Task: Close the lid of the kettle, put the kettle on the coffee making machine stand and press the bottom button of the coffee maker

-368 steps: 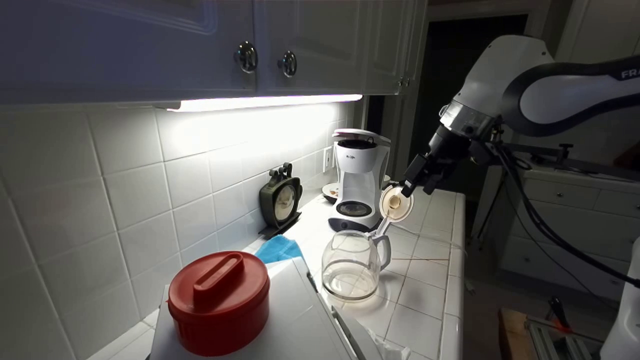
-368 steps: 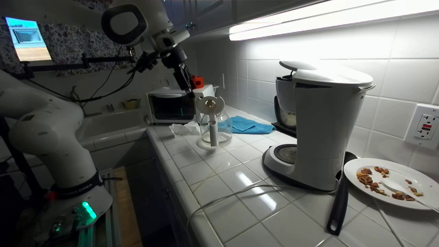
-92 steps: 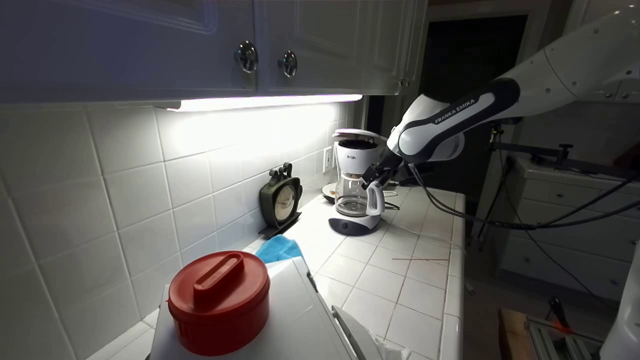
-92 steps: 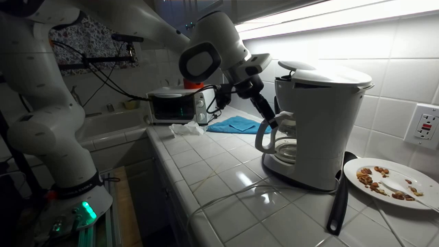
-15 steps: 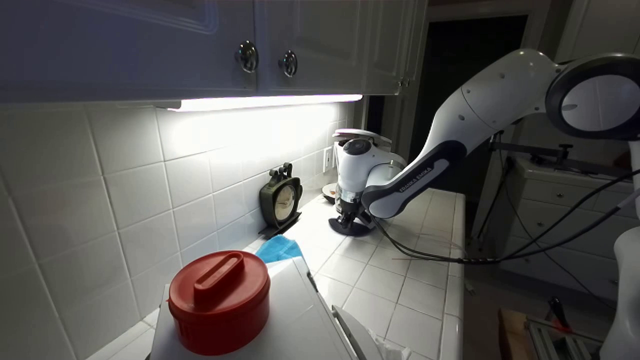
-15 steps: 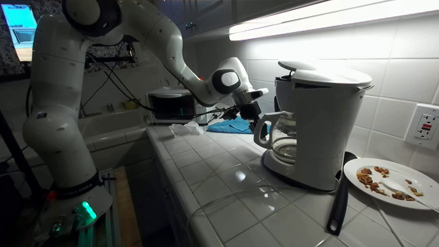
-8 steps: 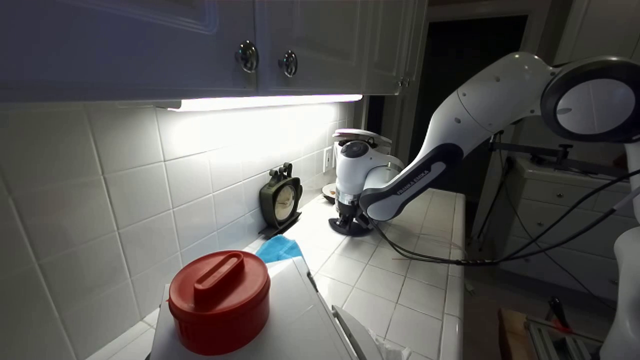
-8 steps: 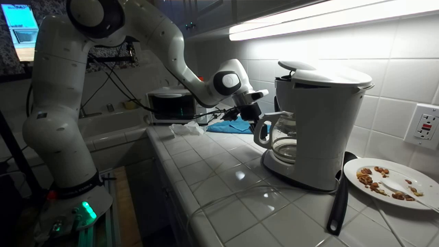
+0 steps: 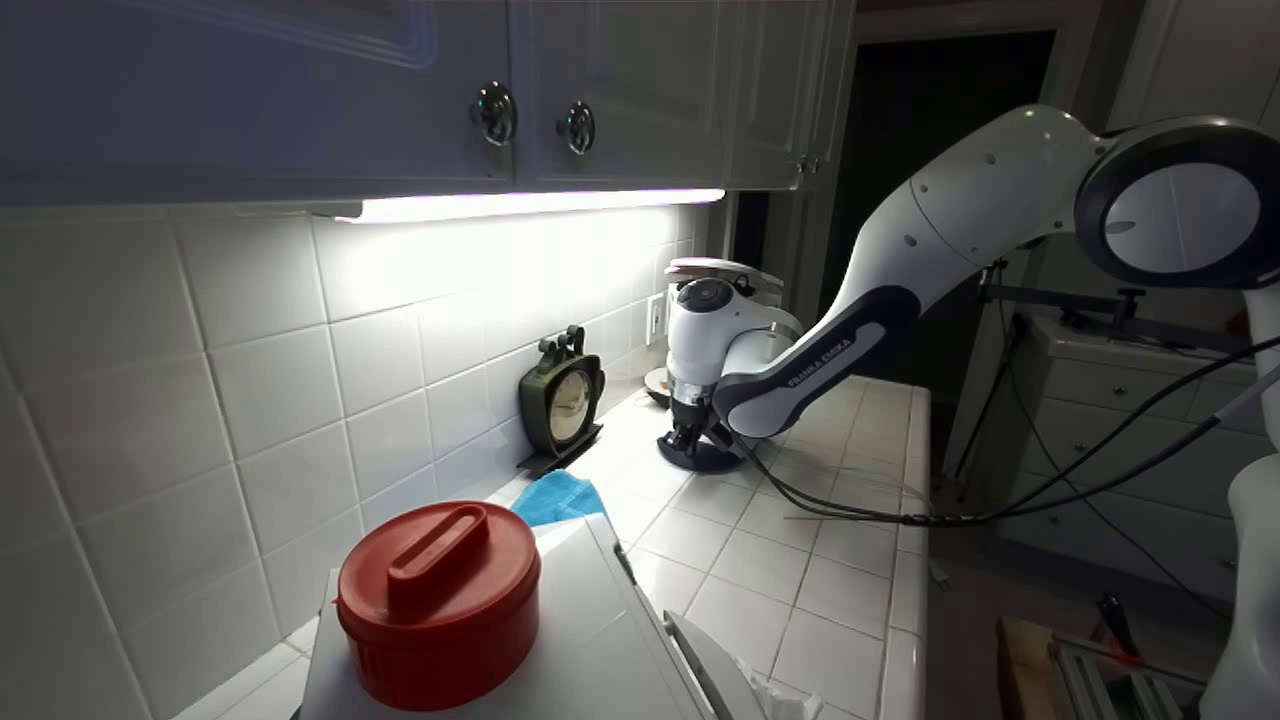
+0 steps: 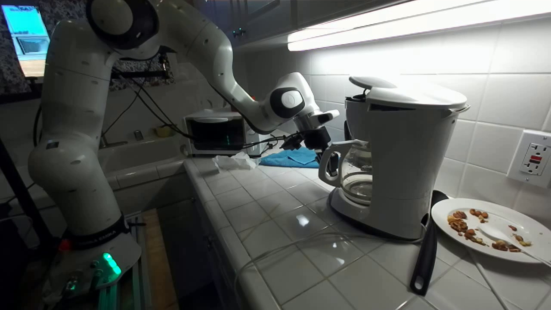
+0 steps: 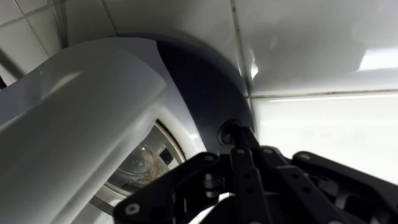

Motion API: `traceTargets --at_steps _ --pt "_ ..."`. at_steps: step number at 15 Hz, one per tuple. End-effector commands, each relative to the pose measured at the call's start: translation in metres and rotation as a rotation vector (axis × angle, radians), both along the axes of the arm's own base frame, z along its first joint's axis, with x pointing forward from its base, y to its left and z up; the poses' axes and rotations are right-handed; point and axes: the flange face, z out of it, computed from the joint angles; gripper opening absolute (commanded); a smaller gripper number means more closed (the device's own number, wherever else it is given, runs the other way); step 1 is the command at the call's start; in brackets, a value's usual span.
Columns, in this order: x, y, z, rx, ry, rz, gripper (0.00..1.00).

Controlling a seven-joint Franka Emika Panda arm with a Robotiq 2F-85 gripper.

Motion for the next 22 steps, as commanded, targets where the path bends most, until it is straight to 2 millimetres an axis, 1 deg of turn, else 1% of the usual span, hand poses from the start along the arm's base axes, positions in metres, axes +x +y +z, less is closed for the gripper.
traceTargets --at_steps 1,12,22 --pt "0.0097 -0.0027 -0.0065 0.0 0.008 0.004 0.01" --pt "0.0118 -0.0016 -0.0149 0.018 0.07 0.032 0.01" --pt "0.0142 -0.003 -0.0081 0.004 0.075 0.031 0.0"
